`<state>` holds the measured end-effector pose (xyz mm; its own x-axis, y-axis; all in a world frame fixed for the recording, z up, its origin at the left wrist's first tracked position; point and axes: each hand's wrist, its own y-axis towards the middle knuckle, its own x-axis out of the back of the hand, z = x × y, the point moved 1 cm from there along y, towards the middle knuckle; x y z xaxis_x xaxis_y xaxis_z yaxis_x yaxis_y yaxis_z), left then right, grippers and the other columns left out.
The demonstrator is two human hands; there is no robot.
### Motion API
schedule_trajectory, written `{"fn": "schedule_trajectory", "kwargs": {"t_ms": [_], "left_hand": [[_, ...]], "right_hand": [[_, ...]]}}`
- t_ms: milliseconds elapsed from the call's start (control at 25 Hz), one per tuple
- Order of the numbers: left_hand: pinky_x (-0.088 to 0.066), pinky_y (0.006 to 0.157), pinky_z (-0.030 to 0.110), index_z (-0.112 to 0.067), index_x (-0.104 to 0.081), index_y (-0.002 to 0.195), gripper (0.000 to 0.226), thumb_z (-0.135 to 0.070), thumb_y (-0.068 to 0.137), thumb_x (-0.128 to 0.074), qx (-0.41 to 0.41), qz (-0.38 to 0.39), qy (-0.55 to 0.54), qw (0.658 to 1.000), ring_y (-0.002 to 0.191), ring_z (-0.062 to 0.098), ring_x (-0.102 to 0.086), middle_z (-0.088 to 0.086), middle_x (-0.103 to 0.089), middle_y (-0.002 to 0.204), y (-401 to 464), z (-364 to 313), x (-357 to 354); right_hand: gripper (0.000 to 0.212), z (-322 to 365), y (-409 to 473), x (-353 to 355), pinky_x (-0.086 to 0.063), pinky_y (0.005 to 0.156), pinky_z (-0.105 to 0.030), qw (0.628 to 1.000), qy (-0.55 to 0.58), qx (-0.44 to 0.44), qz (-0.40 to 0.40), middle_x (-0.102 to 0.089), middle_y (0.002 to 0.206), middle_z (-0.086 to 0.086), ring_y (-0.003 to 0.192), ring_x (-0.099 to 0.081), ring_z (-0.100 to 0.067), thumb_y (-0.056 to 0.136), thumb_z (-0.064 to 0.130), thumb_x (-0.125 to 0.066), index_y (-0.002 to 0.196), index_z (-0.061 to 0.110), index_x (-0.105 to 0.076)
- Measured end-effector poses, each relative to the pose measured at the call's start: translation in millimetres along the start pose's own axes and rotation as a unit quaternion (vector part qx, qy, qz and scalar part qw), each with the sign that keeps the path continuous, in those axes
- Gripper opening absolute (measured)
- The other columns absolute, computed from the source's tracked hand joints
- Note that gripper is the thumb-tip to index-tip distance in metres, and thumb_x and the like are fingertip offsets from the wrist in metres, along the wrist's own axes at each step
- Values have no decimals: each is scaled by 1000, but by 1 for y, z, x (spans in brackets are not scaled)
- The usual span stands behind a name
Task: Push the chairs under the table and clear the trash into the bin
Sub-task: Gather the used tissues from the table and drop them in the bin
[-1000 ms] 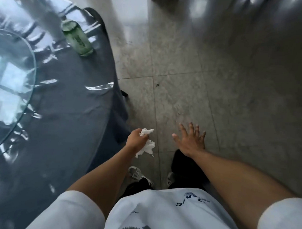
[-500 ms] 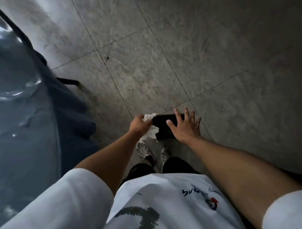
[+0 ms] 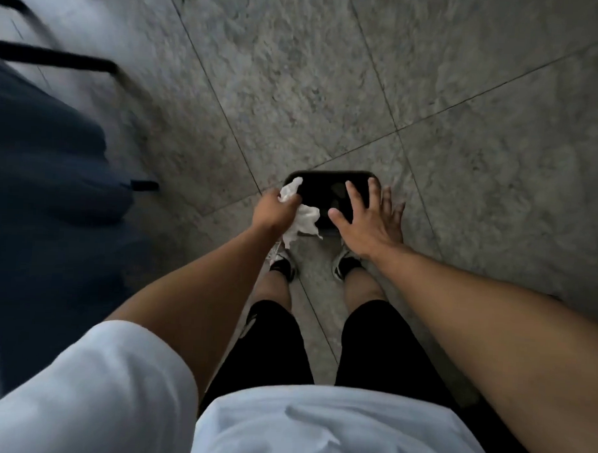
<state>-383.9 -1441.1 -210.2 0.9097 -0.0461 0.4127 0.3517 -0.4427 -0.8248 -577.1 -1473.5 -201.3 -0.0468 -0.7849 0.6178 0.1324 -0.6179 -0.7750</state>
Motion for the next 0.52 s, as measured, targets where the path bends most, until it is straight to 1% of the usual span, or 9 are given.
{"fn": "schedule_trajectory", "kwargs": {"t_ms": [160, 200, 240, 280, 320, 360, 400, 520], "left_hand": [[-57, 90, 48, -11, -66, 116, 66, -56, 69, -57, 67, -29, -65, 995, 98, 29, -69, 10, -72, 107, 64, 22, -57], [-57, 90, 48, -12, -64, 117, 67, -57, 69, -57, 84, -33, -74, 993, 98, 29, -69, 10, -71, 108, 78, 27, -70], [-56, 88, 45, -11, -63, 115, 60, -55, 74, -58, 93, -26, -78, 992, 98, 28, -68, 9, -70, 106, 89, 29, -81], [-55, 84, 40, -10, -62, 110, 48, -49, 82, -60, 97, -19, -71, 993, 96, 27, -67, 7, -68, 102, 103, 32, -93], [-52, 77, 36, -9, -61, 106, 37, -43, 89, -61, 94, -18, -61, 994, 93, 25, -65, 5, -65, 95, 115, 34, -101], [-48, 72, 35, -9, -60, 103, 31, -39, 92, -61, 86, -20, -52, 995, 91, 25, -63, 2, -62, 91, 127, 38, -110], [-45, 71, 34, -9, -60, 105, 32, -38, 93, -60, 80, -18, -35, 996, 91, 24, -61, 1, -61, 91, 143, 43, -121], [-38, 78, 29, -8, -58, 127, 48, -42, 94, -59, 72, -2, 6, 997, 98, 20, -56, 3, -58, 109, 174, 60, -142]], "right_hand": [[78, -37, 71, -22, 9, 122, -61, 997, -57, 49, 19, 16, 170, -6, 155, 15, -34, 95, 75, -22, 161, 39, 2], [78, -44, 89, -31, 9, 122, -61, 996, -67, 57, 24, 16, 170, -6, 155, 16, -34, 95, 75, -22, 161, 38, 2], [79, -50, 108, -40, 9, 122, -61, 995, -78, 64, 27, 16, 169, -6, 155, 16, -34, 95, 75, -22, 161, 39, 2], [79, -56, 125, -50, 10, 122, -61, 993, -87, 68, 32, 16, 169, -6, 155, 17, -34, 95, 76, -22, 161, 39, 2], [80, -60, 139, -59, 11, 122, -60, 992, -95, 71, 36, 16, 169, -6, 155, 17, -34, 94, 76, -23, 160, 39, 3], [80, -63, 150, -67, 11, 122, -60, 991, -102, 76, 35, 16, 170, -6, 155, 17, -34, 94, 76, -23, 160, 39, 3], [80, -66, 163, -76, 11, 122, -60, 989, -112, 85, 35, 16, 170, -7, 155, 17, -34, 94, 76, -23, 160, 39, 3], [80, -66, 186, -100, 11, 122, -60, 983, -138, 116, 44, 14, 170, -7, 155, 14, -36, 94, 75, -23, 161, 37, 1]]}}
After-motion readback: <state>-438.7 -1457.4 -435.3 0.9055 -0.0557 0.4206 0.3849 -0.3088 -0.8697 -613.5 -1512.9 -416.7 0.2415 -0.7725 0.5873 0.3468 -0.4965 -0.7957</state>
